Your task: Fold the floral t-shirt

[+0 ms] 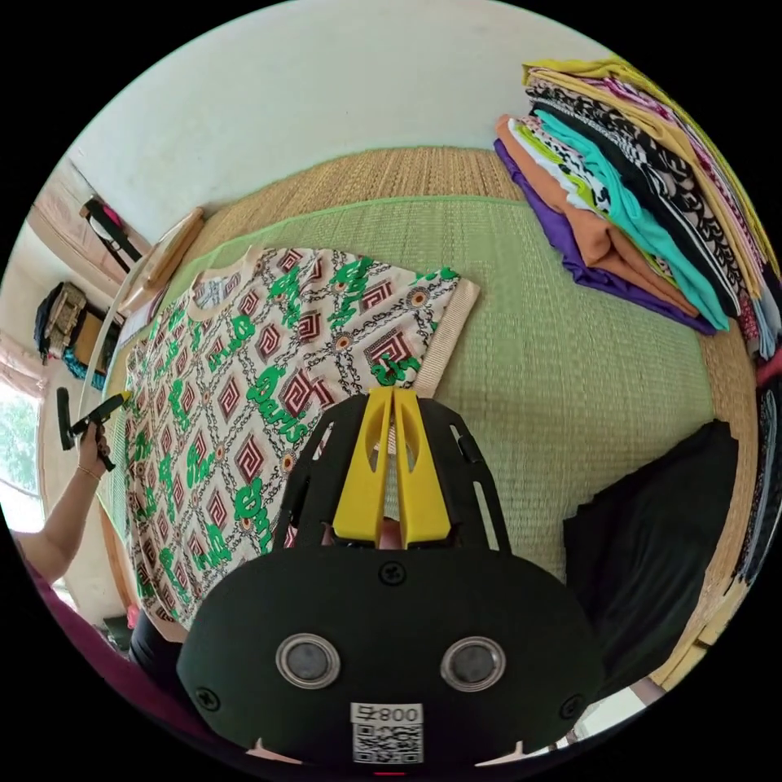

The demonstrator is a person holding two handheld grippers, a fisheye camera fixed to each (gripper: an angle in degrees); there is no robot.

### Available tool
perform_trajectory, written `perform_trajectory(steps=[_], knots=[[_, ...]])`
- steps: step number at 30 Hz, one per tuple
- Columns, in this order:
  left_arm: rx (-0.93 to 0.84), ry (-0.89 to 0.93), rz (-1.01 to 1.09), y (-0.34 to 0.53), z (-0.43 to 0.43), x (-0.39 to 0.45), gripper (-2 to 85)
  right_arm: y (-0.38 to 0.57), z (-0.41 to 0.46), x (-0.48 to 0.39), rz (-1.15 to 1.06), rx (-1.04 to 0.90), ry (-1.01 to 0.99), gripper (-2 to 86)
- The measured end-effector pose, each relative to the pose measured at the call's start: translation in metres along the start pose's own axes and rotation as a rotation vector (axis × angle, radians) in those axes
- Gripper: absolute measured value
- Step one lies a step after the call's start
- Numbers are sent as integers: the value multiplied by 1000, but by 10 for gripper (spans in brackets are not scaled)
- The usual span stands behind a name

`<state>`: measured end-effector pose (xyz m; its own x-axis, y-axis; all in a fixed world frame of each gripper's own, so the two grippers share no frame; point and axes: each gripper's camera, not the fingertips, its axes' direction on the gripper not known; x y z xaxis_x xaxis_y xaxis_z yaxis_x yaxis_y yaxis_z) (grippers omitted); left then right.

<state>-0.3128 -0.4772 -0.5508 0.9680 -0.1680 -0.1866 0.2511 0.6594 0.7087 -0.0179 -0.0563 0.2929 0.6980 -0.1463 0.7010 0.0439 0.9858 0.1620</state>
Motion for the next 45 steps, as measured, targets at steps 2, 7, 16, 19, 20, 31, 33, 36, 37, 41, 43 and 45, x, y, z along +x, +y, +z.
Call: perform_trajectory(steps=[2, 7, 16, 19, 20, 31, 33, 36, 37, 41, 43, 45], knots=[[10, 15, -49, 6, -10, -11, 7, -3, -5, 11, 27, -2, 13, -4], [8, 117, -37, 51, -40, -8, 27, 12, -27, 23, 72, -2, 61, -2], [-212, 400, -101, 212, -52, 6, 80, 122, -75, 24, 119, -56, -136, 37], [-244, 410, -115, 238, -46, 11, 73, 160, -84, 23, 147, -98, -171, 56], [-259, 422, -123, 241, -42, 12, 64, 173, -85, 25, 156, -120, -167, 60], [-149, 396, -251, 269, -71, -38, 7, 213, -89, 36, 184, -178, -145, 73], [-143, 415, -304, 276, -63, -50, 6, 216, -91, 34, 188, -172, -179, 78], [-165, 407, -304, 278, -47, -51, 5, 218, -94, 28, 164, -178, -198, 80], [-181, 390, -295, 278, -40, -49, 5, 219, -93, 27, 159, -185, -194, 80], [-219, 368, -299, 283, -17, -53, 5, 227, -86, 28, 168, -209, -174, 51], [-195, 399, -328, 287, -11, -58, 5, 226, -85, 29, 169, -232, -181, 25], [-184, 409, -327, 289, -4, -58, 5, 228, -90, 28, 147, -242, -157, 13]])
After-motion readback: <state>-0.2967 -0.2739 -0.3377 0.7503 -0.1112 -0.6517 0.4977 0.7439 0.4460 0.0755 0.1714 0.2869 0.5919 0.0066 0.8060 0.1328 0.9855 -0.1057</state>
